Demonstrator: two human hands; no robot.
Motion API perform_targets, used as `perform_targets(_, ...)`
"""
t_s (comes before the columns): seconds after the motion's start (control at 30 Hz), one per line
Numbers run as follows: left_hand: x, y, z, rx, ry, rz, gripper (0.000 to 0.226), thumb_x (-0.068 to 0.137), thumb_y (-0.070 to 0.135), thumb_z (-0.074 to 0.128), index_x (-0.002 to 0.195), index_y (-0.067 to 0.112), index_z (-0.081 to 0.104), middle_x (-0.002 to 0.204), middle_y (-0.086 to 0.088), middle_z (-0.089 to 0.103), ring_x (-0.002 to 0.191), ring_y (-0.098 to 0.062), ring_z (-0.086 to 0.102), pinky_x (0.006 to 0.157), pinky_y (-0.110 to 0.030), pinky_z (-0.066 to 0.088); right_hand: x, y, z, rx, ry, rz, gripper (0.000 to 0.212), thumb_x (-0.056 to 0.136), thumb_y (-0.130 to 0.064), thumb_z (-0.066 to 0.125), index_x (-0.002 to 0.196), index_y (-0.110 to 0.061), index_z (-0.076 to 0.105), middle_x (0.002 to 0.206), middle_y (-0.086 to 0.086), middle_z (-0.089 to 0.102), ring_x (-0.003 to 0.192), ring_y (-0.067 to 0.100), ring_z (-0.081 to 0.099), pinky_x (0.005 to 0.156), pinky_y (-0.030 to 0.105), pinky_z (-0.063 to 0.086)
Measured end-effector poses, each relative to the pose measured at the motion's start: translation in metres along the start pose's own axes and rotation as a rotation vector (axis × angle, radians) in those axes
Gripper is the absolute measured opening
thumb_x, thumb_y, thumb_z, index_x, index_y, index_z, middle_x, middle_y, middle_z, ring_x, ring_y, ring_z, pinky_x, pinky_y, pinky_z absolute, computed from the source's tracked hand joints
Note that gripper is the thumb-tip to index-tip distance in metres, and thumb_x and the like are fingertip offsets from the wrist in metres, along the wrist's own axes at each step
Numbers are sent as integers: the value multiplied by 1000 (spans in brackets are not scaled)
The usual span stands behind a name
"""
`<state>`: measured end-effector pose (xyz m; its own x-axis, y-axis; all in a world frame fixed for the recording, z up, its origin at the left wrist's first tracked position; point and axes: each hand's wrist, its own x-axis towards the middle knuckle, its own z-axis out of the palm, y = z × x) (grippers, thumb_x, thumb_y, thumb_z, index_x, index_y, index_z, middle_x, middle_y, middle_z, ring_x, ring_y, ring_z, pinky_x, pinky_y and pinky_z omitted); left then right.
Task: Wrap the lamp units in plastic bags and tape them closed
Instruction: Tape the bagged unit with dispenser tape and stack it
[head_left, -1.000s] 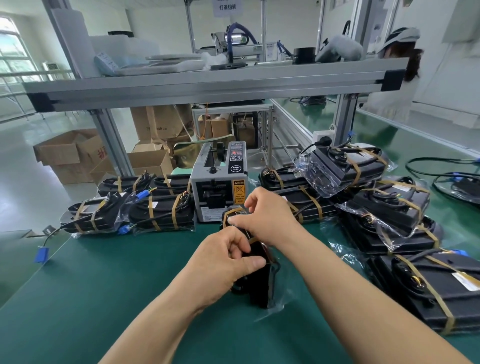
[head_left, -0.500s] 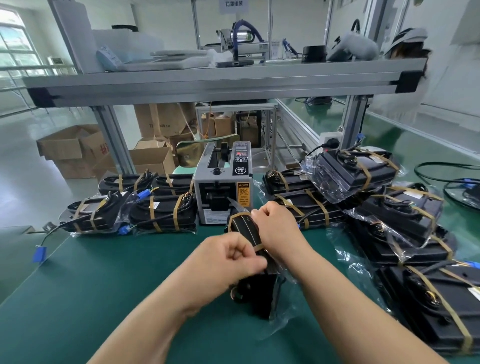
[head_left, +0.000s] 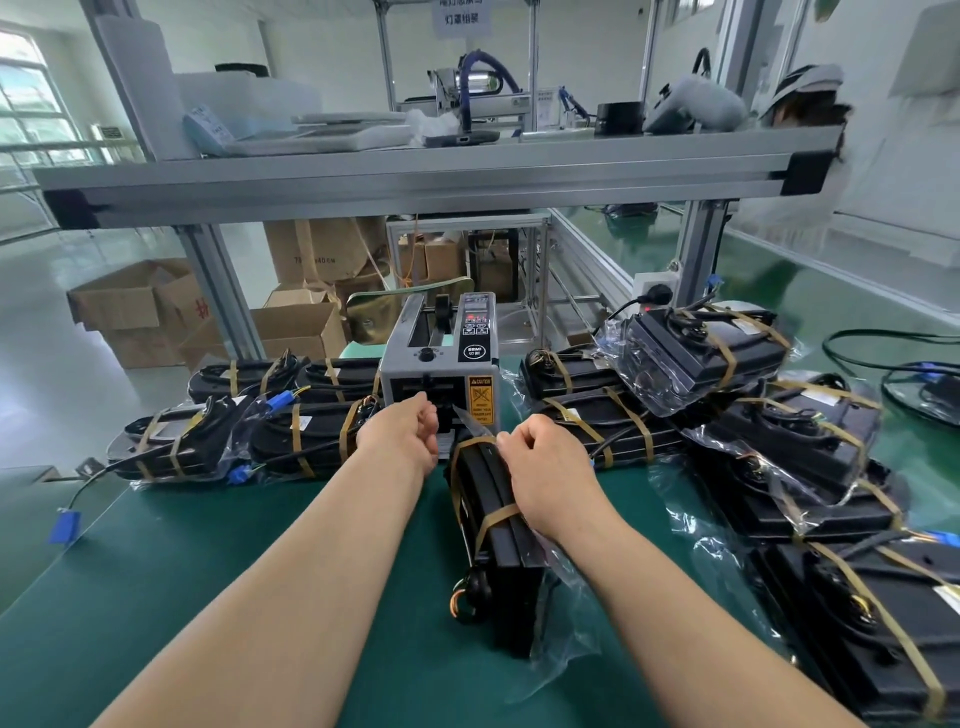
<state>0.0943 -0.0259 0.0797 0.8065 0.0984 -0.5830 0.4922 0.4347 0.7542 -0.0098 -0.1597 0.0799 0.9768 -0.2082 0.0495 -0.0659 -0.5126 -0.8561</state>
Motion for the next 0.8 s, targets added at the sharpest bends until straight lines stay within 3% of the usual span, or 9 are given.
perform_targets(0.17, 9, -1, 13, -54, 58, 7, 6, 94, 19, 62, 97, 18, 57, 58, 7, 54, 44, -3, 44, 44, -18, 34, -1, -2, 3, 14, 1, 1, 24, 103, -32, 48, 83, -20, 52, 78, -3, 57, 68, 11, 48, 55, 27, 34)
perform_targets(0.27, 3, -9, 13, -112, 29, 151, 16, 93, 13, 56, 78, 16, 50, 51, 6, 48, 35, -4, 40, 36, -17, 32, -3, -2, 1, 41, 8, 26, 24, 103, -33, 49, 85, -18, 54, 77, -3, 56, 67, 11, 48, 55, 27, 35)
perform_targets(0.33, -10, -12, 6, -136, 44, 230, 18, 89, 10, 61, 75, 17, 53, 52, 7, 49, 37, -3, 40, 37, -17, 31, -3, -1, -1, 49, 6, 39, 25, 103, -33, 49, 87, -16, 55, 78, -4, 56, 69, 12, 48, 57, 27, 36)
perform_targets(0.43, -38, -13, -16, 91, -139, 394, 20, 91, 10, 63, 73, 15, 59, 58, 5, 52, 45, -5, 44, 45, -17, 38, -3, -1, -2, 64, 10, 42, 26, 103, -34, 49, 85, -16, 55, 79, -4, 56, 71, 12, 49, 57, 28, 35)
perform_targets(0.57, -73, -11, -42, 598, -436, 549, 24, 96, 13, 57, 72, 15, 58, 62, 4, 51, 54, -9, 42, 57, -22, 38, -4, -2, 2, 87, 4, 29, 27, 102, -34, 49, 88, -12, 57, 78, -3, 56, 72, 13, 48, 58, 29, 36)
perform_targets(0.67, -80, -10, -42, 835, -456, 588, 19, 95, 13, 60, 76, 14, 63, 59, 4, 49, 53, -7, 40, 53, -17, 37, -6, -3, 3, 91, 11, 25, 28, 102, -34, 50, 89, -11, 58, 78, -4, 57, 70, 11, 48, 56, 27, 34)
perform_targets(0.8, -78, -9, -38, 919, -465, 607, 12, 93, 13, 62, 83, 8, 64, 58, 4, 47, 52, -7, 37, 52, -19, 33, -6, -5, 5, 88, 16, 15, 27, 102, -33, 51, 86, -13, 58, 79, -3, 57, 72, 11, 49, 58, 28, 34)
